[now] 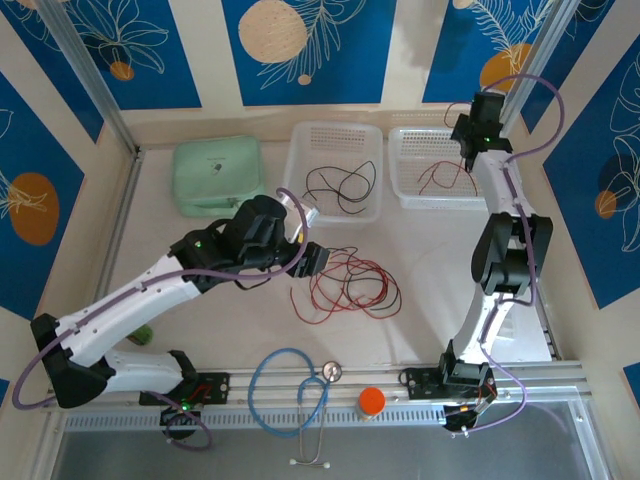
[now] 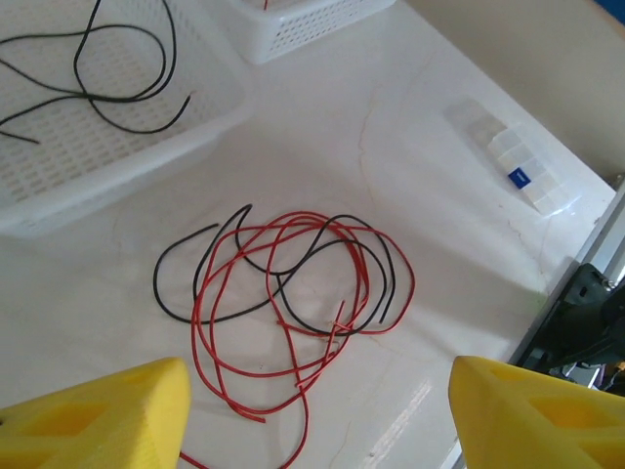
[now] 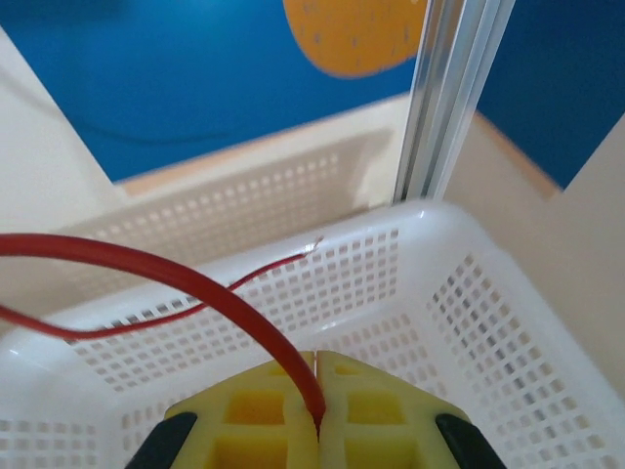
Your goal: Untangle the cables
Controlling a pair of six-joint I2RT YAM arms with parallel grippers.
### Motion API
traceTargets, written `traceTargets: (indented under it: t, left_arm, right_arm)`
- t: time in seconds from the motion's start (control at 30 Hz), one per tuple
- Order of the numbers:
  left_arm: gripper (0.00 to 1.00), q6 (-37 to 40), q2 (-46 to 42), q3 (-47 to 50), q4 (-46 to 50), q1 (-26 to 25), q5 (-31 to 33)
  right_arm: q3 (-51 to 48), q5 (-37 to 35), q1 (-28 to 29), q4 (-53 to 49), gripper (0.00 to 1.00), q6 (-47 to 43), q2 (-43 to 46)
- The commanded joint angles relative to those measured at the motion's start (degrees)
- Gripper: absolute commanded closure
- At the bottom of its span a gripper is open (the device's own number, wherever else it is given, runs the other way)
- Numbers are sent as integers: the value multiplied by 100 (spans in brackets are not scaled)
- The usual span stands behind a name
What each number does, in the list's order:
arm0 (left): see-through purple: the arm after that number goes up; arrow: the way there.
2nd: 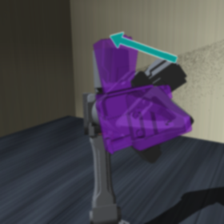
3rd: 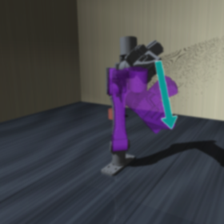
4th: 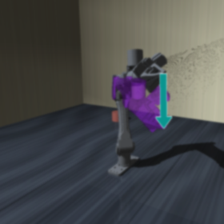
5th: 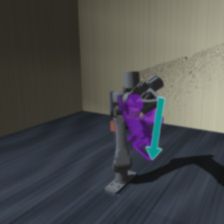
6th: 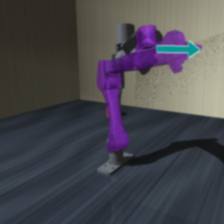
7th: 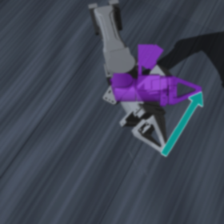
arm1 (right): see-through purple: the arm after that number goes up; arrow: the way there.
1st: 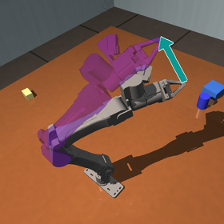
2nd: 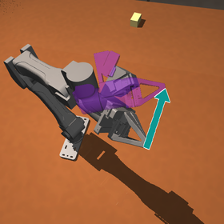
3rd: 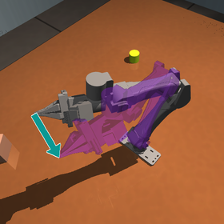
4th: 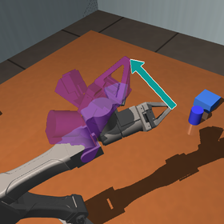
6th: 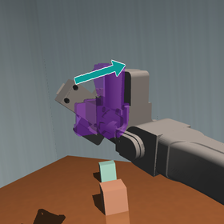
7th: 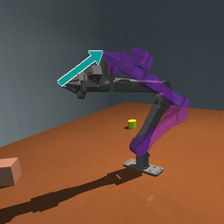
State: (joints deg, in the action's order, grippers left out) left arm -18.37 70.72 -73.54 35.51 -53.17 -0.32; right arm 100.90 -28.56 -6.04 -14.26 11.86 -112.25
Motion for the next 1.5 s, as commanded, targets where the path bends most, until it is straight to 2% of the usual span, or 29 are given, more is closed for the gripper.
traceTargets:
  t: [0.0, 0.13, 0.33, 0.43, 0.5, 0.57, 0.67, 1.0, 1.1, 1.2, 1.47]
  left_arm:
    - [31, -176, 66, 67, -90, -24, 126]
    - [31, -167, 165, 50, -58, -23, 112]
    - [31, -193, 295, 98, -70, -32, 94]
    - [31, -211, 396, 150, -95, -23, 64]
    - [31, -220, 493, 200, -129, -27, 34]
    - [31, -195, 599, 266, -196, -23, 23]
    - [32, -143, 827, 296, -244, -23, -59]
    - [33, 6, 1518, 302, -451, -10, -250]
    - [33, 43, 1806, 366, -628, 19, -273]
    - [34, 57, 2189, 358, -780, 69, -283]
    - [39, 55, 3154, -98, -575, 130, 432]
  right_arm:
    - [89, 15, -37, -278, 100, 322, -230]
    - [291, 254, -46, -693, 100, 463, -677]
    - [1227, 632, -55, -1822, 100, 615, -1487]
    - [1500, 825, -64, -2133, 86, 687, -1654]
    - [1567, 955, -72, -2225, 66, 723, -1660]
    - [1573, 1030, -72, -2263, 55, 747, -1619]
    - [1526, 1086, -72, -2309, 50, 794, -1485]
    - [427, 1291, 74, -1886, 42, 893, -136]
    - [-225, 1362, 120, -1602, 41, 923, 485]
    - [-947, 1559, 130, -1325, 36, 971, 1152]
    - [-2926, 2253, 223, -965, 24, 998, 2943]
